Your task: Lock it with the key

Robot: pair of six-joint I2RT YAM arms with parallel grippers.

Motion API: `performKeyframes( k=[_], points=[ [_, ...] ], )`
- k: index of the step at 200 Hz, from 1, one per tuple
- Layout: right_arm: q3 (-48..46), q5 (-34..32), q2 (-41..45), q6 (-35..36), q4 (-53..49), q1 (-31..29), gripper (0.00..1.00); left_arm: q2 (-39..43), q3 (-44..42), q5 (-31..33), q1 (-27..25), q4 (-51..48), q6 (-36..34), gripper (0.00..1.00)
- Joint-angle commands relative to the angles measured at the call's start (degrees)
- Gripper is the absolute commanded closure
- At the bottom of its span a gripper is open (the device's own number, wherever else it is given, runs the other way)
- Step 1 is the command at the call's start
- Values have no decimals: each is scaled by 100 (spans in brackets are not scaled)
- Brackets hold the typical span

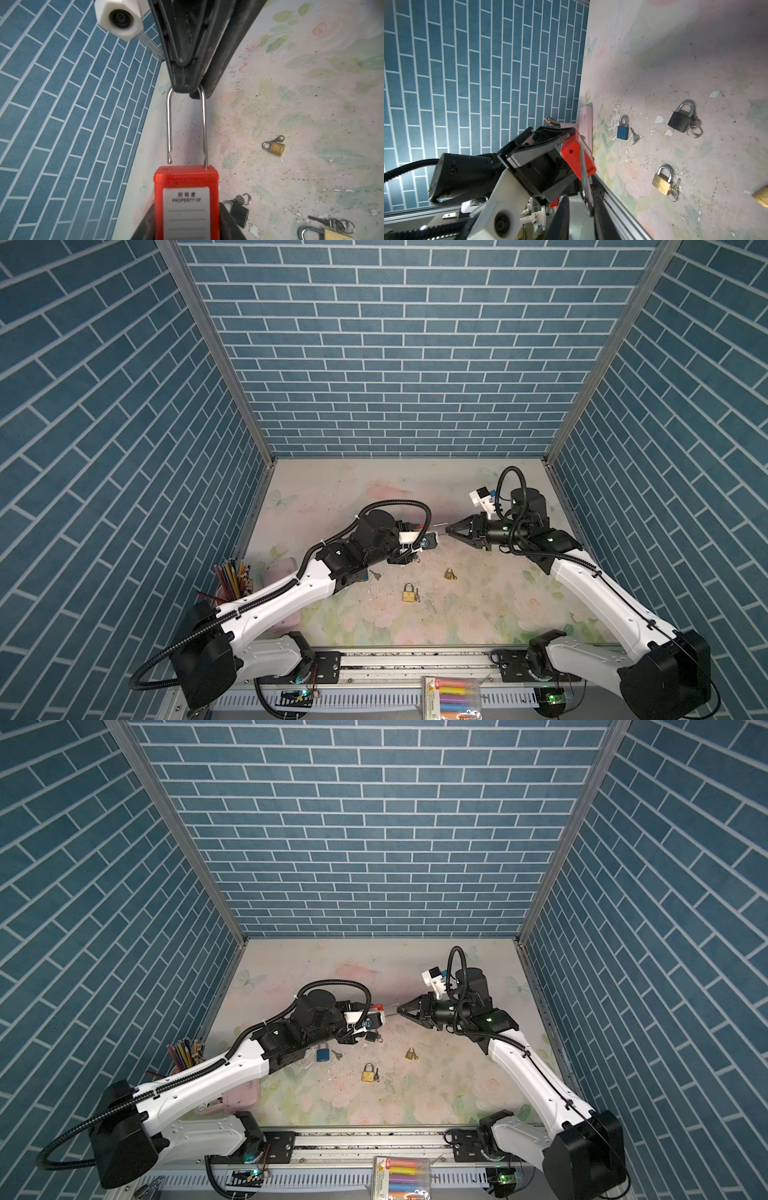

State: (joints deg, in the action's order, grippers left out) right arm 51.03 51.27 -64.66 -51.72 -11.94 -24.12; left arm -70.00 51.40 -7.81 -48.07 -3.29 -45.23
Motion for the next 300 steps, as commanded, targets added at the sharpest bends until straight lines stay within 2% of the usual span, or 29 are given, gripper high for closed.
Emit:
performKeyframes(
  k=[1, 36, 78, 204, 230, 256, 300],
  points=[
    [124, -267, -19, 501, -73, -29, 90, 9, 148, -570, -47, -305, 44, 100],
    [148, -429, 17, 1261, -80, -31, 100, -143, 343, -1053, -40, -661, 208, 100],
    [-29, -206, 220, 1956, 181, -31, 100, -258, 478, -1332, 1, -657, 460, 100],
    [-541, 901, -27, 1866, 676, -25, 100, -713, 942, -1609, 35, -222, 765, 100],
    [-452, 764, -142, 1980, 472, -29, 100, -661, 837, -1492, 36, 293, 1016, 100],
    [-247, 441, -242, 2143, 155, -31, 100, -495, 547, -1191, 36, 1057, 1552, 100],
    [31, 130, -573, 2219, -171, -18, 100, -417, 293, -1360, 22, 1416, 2265, 100]
  ],
)
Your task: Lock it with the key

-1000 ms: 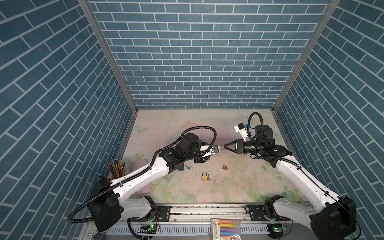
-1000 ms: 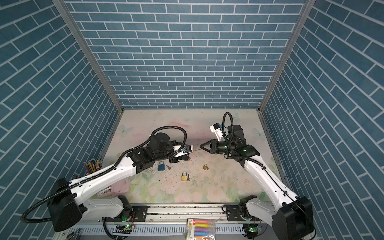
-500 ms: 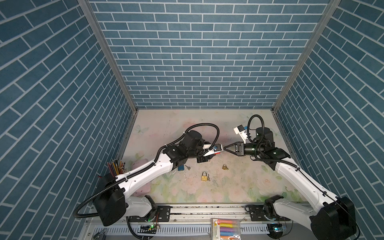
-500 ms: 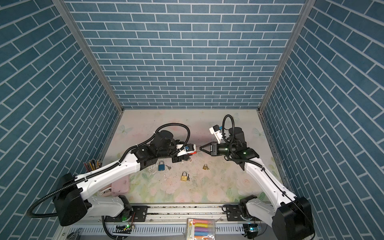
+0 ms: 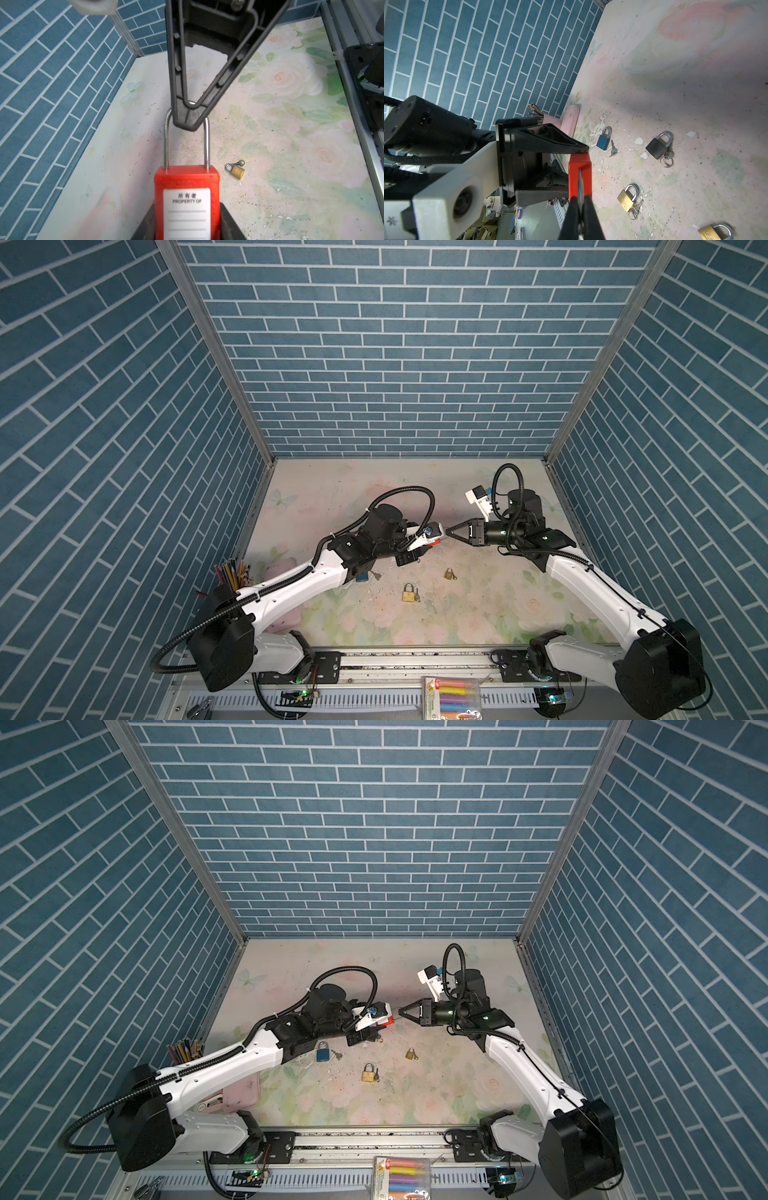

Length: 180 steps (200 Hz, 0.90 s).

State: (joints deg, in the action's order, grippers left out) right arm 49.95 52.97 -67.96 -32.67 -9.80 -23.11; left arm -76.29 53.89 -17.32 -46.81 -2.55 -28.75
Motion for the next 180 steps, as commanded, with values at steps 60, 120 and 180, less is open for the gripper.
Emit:
performKeyframes(
  k=[60, 120, 180],
  points=[
    [1064, -917, -224, 506, -983, 71, 62, 128, -543, -395, -92, 1861, 1824, 100],
    [1261, -1429, 608, 692, -955, 193, 32, 53, -577, 715, -95, 2562, 3735, 100],
    [-18, -841, 1235, -3, 663, 194, 36, 115, -298, 2021, -58, 2908, 6717, 100]
  ],
)
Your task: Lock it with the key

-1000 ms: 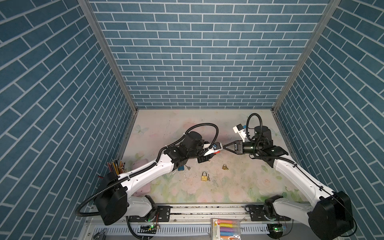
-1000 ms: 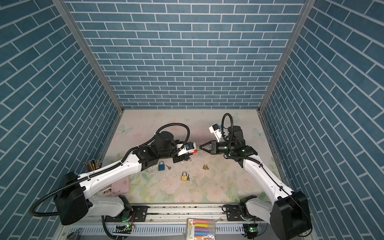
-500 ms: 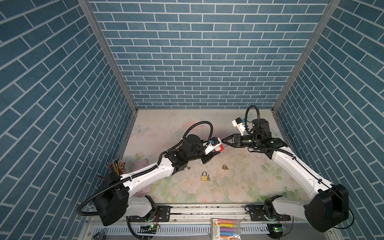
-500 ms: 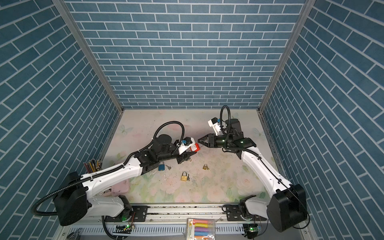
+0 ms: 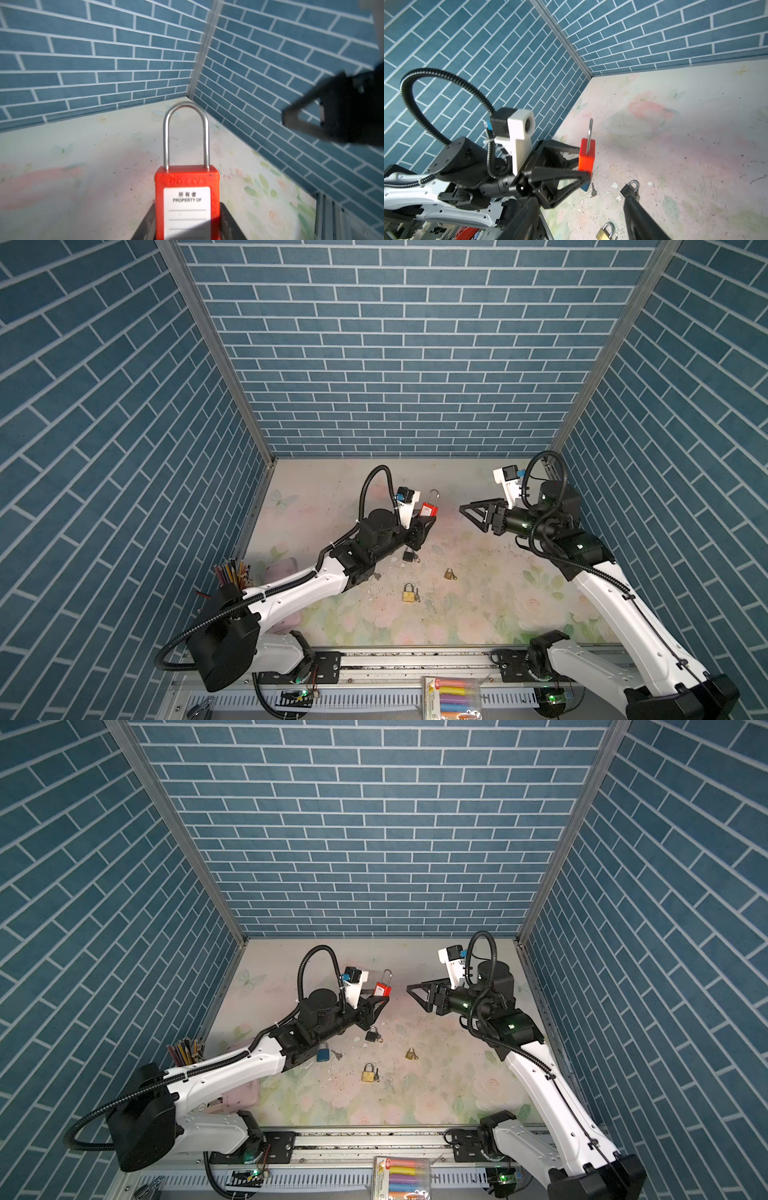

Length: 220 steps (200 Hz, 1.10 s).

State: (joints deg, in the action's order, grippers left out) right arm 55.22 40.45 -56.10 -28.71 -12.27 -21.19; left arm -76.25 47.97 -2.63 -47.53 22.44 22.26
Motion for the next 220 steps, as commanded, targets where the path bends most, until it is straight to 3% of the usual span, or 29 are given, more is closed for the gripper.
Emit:
performKeyframes(
  k=[1, 45, 103, 220],
  points=[
    [-577, 433, 52, -420, 946, 6, 36, 106, 311, 548, 15, 401, 1633, 100],
    [-1602, 939, -7, -1413, 3017, -62, 37, 84, 696, 599, 46, 99, 2783, 100],
    [-1389, 921, -676, -1707, 3647, -433, 37, -20, 972, 816, 110, -474, 3827, 100],
    [-861, 962, -1679, -2073, 4303, -742, 49, -161, 1092, 725, 122, -514, 3992, 100]
  ],
)
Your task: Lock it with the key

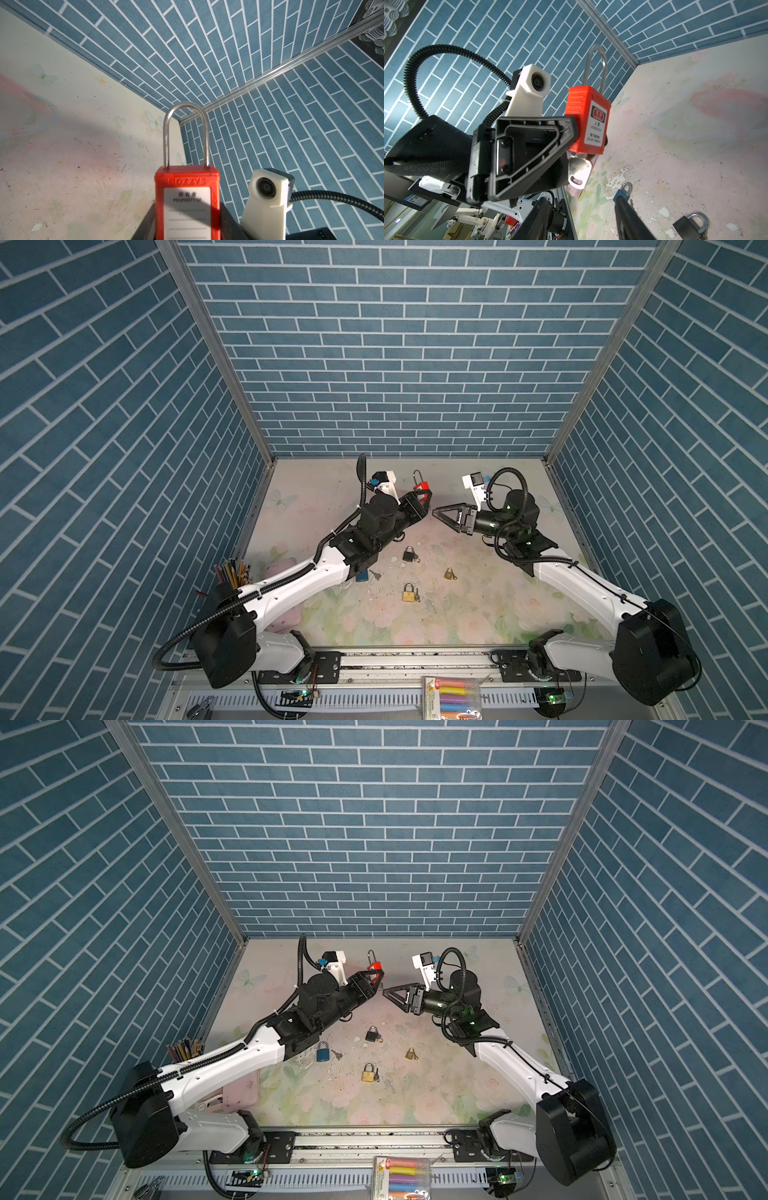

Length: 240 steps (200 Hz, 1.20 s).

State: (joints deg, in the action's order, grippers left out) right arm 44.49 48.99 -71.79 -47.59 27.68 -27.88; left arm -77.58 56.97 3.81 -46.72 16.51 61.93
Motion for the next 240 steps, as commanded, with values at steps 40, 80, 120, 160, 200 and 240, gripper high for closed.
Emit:
performKeyframes(
  k=[40, 80, 120, 160, 200, 240],
  points=[
    [352, 96, -351, -233, 333, -126, 55, -82, 218, 16, 52, 98, 10, 100],
    [490, 108, -552, -242, 336, -200, 61, -99, 238, 21, 85, 89, -13, 100],
    [530, 93, -661, -217, 312, -253, 72, -116, 291, 66, 99, 25, -37, 100],
    [622, 53, -748, -125, 217, -264, 84, -190, 455, 103, 101, -303, -107, 100],
    [725, -106, -782, 101, -76, -266, 94, -243, 662, 204, 90, -722, -195, 100],
    [965, -653, -747, 727, -1037, -288, 100, -451, 1202, 580, 59, -1790, -478, 100]
  ],
)
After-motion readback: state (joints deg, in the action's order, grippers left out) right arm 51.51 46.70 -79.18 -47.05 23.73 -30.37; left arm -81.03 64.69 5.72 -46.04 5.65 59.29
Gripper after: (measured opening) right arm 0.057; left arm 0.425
